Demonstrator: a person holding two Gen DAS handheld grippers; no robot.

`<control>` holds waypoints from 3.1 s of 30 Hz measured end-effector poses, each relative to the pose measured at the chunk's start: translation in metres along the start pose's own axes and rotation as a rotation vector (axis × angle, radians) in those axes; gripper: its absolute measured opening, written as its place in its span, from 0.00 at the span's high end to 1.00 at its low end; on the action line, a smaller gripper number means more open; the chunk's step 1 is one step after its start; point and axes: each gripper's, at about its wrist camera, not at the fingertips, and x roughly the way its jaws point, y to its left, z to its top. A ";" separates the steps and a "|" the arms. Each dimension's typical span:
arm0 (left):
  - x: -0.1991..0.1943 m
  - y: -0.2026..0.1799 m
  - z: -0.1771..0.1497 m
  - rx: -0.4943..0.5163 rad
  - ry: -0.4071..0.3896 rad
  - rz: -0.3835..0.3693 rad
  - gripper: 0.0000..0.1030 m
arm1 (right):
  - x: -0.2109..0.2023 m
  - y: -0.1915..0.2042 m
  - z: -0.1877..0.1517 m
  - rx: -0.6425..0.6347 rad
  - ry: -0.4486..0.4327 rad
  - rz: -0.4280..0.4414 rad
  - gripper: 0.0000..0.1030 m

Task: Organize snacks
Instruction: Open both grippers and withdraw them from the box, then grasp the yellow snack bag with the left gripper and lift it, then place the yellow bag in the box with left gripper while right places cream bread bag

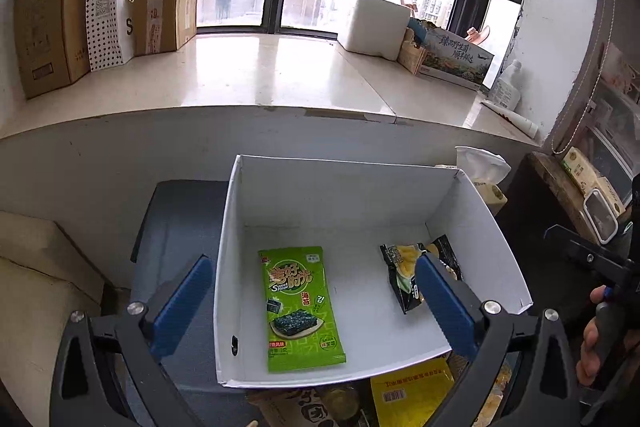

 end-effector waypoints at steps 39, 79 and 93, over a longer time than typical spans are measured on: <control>0.006 -0.104 -0.156 0.129 0.234 -0.042 0.00 | -0.158 -0.004 -0.187 -0.056 -0.094 0.032 0.00; -0.134 -0.045 -0.166 0.118 0.012 -0.054 0.34 | -0.021 0.002 -0.167 -0.066 0.273 -0.080 0.00; -0.134 -0.043 -0.173 0.114 0.002 -0.054 0.34 | -0.009 -0.002 -0.183 -0.120 0.355 -0.122 0.59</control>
